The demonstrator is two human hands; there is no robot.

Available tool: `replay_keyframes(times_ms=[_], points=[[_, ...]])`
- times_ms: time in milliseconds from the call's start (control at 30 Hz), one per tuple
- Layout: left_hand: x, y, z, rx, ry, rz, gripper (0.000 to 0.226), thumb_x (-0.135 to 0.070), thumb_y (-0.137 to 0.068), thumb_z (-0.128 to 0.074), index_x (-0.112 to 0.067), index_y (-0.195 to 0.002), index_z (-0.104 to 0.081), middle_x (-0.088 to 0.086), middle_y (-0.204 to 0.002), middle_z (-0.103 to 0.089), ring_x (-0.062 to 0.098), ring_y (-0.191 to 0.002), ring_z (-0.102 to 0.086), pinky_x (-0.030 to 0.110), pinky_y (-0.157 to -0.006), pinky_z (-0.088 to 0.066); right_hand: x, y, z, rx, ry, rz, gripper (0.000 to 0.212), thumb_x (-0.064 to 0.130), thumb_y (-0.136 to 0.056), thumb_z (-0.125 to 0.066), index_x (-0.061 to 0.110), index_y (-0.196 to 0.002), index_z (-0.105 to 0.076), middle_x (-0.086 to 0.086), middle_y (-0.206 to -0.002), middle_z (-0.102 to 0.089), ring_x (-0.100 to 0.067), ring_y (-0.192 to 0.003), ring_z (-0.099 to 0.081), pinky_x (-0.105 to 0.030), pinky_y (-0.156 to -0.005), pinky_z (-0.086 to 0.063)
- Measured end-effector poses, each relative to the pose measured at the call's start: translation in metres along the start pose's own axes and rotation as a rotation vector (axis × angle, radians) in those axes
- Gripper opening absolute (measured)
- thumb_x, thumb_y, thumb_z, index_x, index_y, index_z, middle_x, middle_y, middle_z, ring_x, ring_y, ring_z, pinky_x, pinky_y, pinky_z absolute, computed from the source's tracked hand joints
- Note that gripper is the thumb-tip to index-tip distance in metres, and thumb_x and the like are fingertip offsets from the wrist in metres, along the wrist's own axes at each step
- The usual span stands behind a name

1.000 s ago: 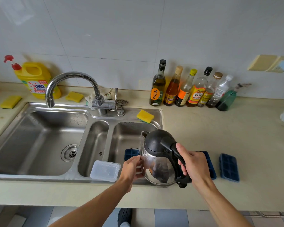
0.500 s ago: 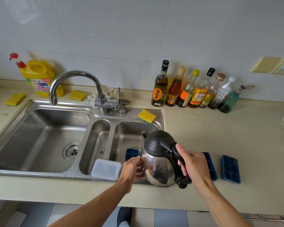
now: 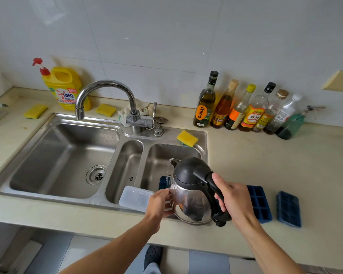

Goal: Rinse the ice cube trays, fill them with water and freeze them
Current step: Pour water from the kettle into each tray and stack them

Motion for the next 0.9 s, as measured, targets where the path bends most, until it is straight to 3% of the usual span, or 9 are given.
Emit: replay_keyframes(times_ms=[167, 267, 500, 667, 767, 900], points=[[-0.005, 0.001, 0.003, -0.004, -0.03, -0.015, 0.028, -0.028, -0.104, -0.05, -0.013, -0.11, -0.072, 0.02, -0.114, -0.07, 0.039, -0.11, -0.064, 0.043, -0.085, -0.062, -0.002, -0.002, -0.001, -0.001, -0.007, 0.003, 0.06, 0.053, -0.091, -0.067, 0.016, -0.045, -0.062, -0.005, -0.05, -0.058, -0.014, -0.038, -0.046, -0.022, -0.038, -0.038], [-0.011, 0.0, 0.0, 0.003, -0.056, -0.024, 0.027, -0.029, -0.103, -0.051, -0.014, -0.108, -0.073, 0.018, -0.112, -0.071, 0.038, -0.109, -0.066, 0.039, -0.08, -0.062, -0.006, -0.004, 0.002, -0.019, -0.019, 0.004, 0.062, 0.058, -0.089, -0.066, 0.01, -0.049, -0.062, -0.008, -0.051, -0.058, -0.016, -0.04, -0.048, -0.024, -0.039, -0.04], [-0.051, -0.015, -0.027, 0.089, -0.155, -0.057, 0.037, -0.023, -0.104, -0.047, -0.021, -0.08, -0.075, 0.011, -0.087, -0.073, 0.028, -0.086, -0.063, 0.04, -0.078, -0.055, -0.012, -0.012, 0.023, -0.123, -0.08, 0.012, 0.066, 0.071, -0.081, -0.064, 0.012, -0.05, -0.063, -0.008, -0.047, -0.057, -0.015, -0.039, -0.048, -0.023, -0.042, -0.042], [-0.094, -0.038, -0.065, 0.182, -0.382, -0.092, 0.028, -0.029, -0.107, -0.047, -0.015, -0.112, -0.07, 0.01, -0.108, -0.073, 0.026, -0.098, -0.068, 0.043, -0.094, -0.057, -0.026, -0.026, 0.043, -0.264, -0.211, -0.033, 0.058, 0.06, -0.089, -0.064, 0.017, -0.051, -0.066, -0.004, -0.05, -0.058, -0.012, -0.04, -0.049, -0.02, -0.041, -0.044], [-0.132, -0.054, -0.088, 0.166, -0.595, -0.251, 0.028, -0.027, -0.104, -0.054, -0.018, -0.127, -0.067, -0.002, -0.112, -0.073, 0.016, -0.108, -0.067, 0.044, -0.101, -0.054, -0.031, -0.039, 0.052, -0.353, -0.245, -0.044, 0.057, 0.055, -0.093, -0.065, 0.018, -0.049, -0.066, -0.001, -0.048, -0.058, -0.011, -0.039, -0.048, -0.019, -0.04, -0.042], [-0.165, -0.065, -0.133, 0.34, -0.587, -0.364, 0.025, -0.018, -0.101, -0.058, -0.04, -0.103, -0.071, -0.021, -0.093, -0.076, 0.005, -0.093, -0.072, 0.026, -0.085, -0.059, -0.036, -0.063, 0.069, -0.464, -0.326, -0.101, 0.06, 0.061, -0.086, -0.064, 0.012, -0.052, -0.063, -0.004, -0.049, -0.058, -0.014, -0.04, -0.048, -0.021, -0.04, -0.045]])
Point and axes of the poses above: each hand's wrist, its own y-axis away from the middle knuckle, its own z-axis out of the back of the hand, x = y × z, the point moved 10 cm from there along -y, towards the middle knuckle
